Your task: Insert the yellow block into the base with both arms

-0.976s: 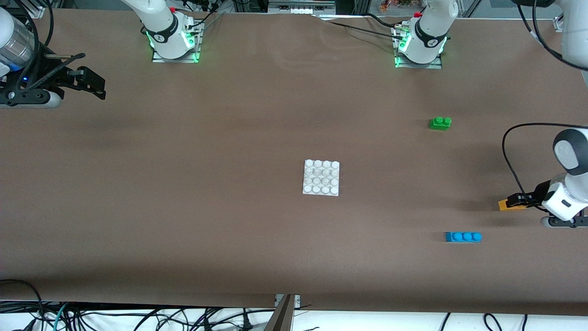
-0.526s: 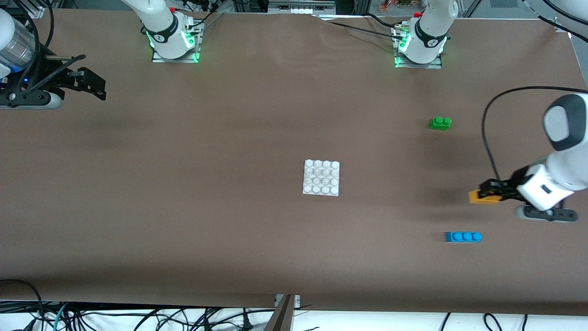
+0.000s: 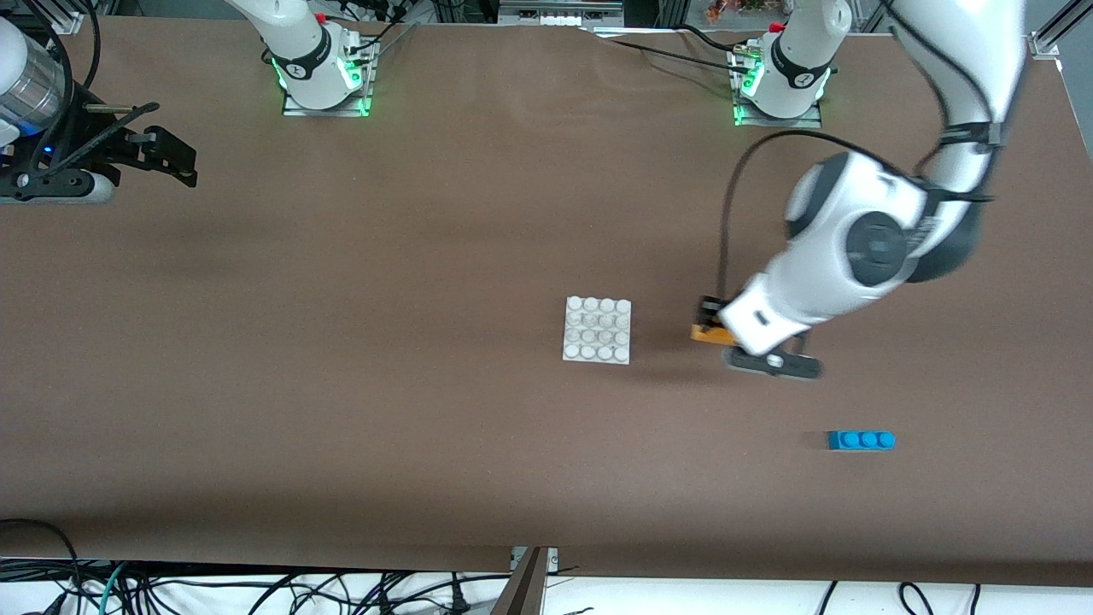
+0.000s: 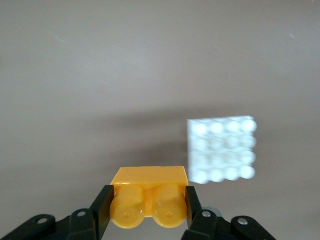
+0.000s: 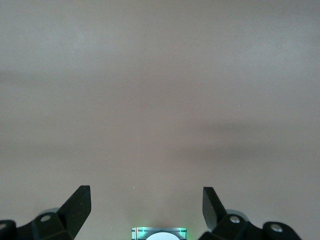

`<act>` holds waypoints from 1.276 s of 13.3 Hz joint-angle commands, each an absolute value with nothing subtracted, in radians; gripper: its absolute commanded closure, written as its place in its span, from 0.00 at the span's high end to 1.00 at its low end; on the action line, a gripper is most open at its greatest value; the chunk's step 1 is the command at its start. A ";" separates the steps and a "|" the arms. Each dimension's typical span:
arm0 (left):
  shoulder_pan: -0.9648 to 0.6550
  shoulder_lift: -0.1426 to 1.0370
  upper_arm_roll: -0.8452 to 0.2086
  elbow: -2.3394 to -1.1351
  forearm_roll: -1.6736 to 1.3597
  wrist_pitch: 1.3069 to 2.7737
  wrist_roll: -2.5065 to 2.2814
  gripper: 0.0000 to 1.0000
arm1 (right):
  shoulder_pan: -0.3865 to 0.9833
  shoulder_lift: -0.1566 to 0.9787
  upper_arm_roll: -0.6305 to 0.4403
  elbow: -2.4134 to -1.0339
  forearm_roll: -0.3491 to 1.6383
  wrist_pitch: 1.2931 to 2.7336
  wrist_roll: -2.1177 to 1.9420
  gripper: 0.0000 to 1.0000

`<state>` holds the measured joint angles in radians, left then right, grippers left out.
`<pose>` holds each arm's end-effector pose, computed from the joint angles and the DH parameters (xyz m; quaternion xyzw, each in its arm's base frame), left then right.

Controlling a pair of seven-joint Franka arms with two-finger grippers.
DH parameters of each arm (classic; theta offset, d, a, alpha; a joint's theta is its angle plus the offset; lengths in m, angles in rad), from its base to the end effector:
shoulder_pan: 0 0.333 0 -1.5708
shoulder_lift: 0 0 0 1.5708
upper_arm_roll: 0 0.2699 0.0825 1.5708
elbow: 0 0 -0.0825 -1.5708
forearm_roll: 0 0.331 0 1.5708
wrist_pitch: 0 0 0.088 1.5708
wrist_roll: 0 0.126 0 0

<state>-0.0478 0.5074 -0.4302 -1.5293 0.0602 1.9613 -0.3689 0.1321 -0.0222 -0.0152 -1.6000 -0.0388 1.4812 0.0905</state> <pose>0.5617 -0.2488 0.3447 0.9961 -0.0438 -0.0442 0.0620 0.4808 0.0512 0.5510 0.9986 0.0124 -0.0460 0.0241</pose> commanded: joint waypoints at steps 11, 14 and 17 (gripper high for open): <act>-0.314 0.730 -0.387 -1.460 0.241 2.098 -0.705 0.42 | 0.121 -0.017 -0.011 -1.578 -0.020 1.477 0.075 0.99; -0.319 0.747 -0.384 -1.462 0.242 2.149 -0.719 0.42 | 0.121 -0.017 -0.011 -1.578 -0.020 1.477 0.075 0.99; -0.331 0.753 -0.377 -1.466 0.261 2.149 -0.721 0.42 | 0.121 -0.017 -0.011 -1.578 -0.020 1.477 0.075 0.99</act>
<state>-0.3059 0.7338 -0.3938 -1.4946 0.2179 2.1458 -0.6975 0.1321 -0.0214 -0.0150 -1.5967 -0.0373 1.4824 0.0903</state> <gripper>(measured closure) 0.379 0.009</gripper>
